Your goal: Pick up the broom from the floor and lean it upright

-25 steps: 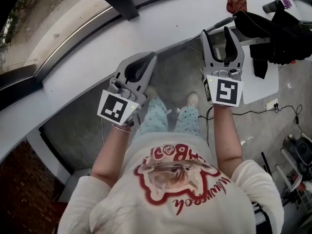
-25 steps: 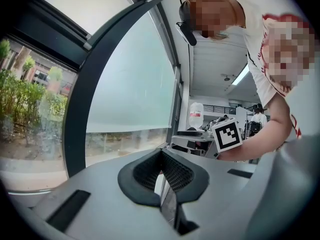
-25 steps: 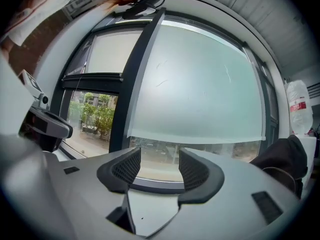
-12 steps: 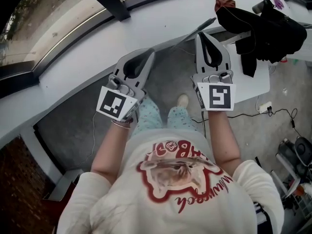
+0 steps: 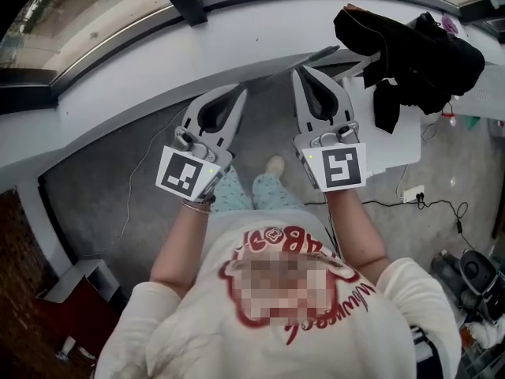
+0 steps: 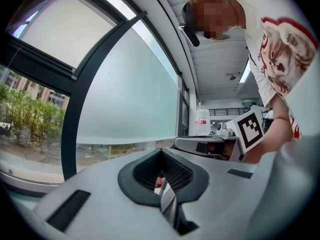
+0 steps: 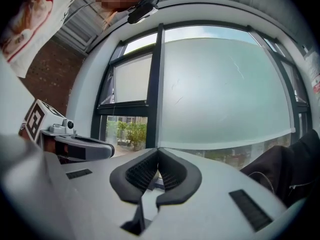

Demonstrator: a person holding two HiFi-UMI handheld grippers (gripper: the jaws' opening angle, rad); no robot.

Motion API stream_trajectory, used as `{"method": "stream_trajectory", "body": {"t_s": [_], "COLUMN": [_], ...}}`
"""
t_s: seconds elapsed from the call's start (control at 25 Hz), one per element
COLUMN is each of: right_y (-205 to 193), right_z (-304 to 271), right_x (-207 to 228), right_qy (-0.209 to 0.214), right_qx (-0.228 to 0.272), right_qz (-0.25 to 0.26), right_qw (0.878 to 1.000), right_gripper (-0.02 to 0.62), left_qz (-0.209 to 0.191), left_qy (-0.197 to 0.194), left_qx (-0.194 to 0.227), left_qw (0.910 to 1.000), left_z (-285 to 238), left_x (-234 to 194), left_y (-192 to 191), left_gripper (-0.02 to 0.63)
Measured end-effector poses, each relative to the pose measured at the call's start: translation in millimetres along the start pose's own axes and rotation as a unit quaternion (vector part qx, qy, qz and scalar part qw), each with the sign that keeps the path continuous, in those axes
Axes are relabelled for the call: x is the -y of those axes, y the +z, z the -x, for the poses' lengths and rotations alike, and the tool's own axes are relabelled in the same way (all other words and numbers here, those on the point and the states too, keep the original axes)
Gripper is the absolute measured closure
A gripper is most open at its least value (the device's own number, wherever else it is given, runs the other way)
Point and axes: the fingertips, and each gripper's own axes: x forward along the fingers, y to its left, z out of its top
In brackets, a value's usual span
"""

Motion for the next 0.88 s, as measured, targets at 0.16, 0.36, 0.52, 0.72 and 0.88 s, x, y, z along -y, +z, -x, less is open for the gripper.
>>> {"method": "stream_trajectory", "body": {"t_s": [0.16,0.36,0.52,0.72,0.88], "right_y": [13.3,68.7,110.4,132.8,139.2], "right_z": [18.2,43.9,76.8,100.8,119.6], "right_x": [-16.2,-36.0,-46.5,-55.1,-52.8], "right_qy": [0.021,0.017,0.003,0.045,0.114], "right_qx": [0.025,0.080,0.132,0.146,0.152], "right_qz": [-0.013,-0.001,-0.012,-0.050,-0.067], "right_qw": [0.999,0.997,0.991,0.987,0.980], "right_gripper": [0.571,0.571,0.571,0.571,0.571], "left_qz": [0.002,-0.013,-0.039,-0.069,-0.069], "left_qy": [0.014,-0.004,-0.020,-0.001,0.040], "left_qx": [-0.015,0.012,0.027,0.050,0.067], "left_qw": [0.9998,0.9998,0.9986,0.9963,0.9946], "left_z": [17.8,35.3,46.0,45.8,33.3], "left_x": [19.0,27.9,51.9,96.2,132.5], "left_y": [-4.2,21.4,54.2,101.6,125.4], "left_gripper": [0.589,0.590,0.590,0.589,0.590]}}
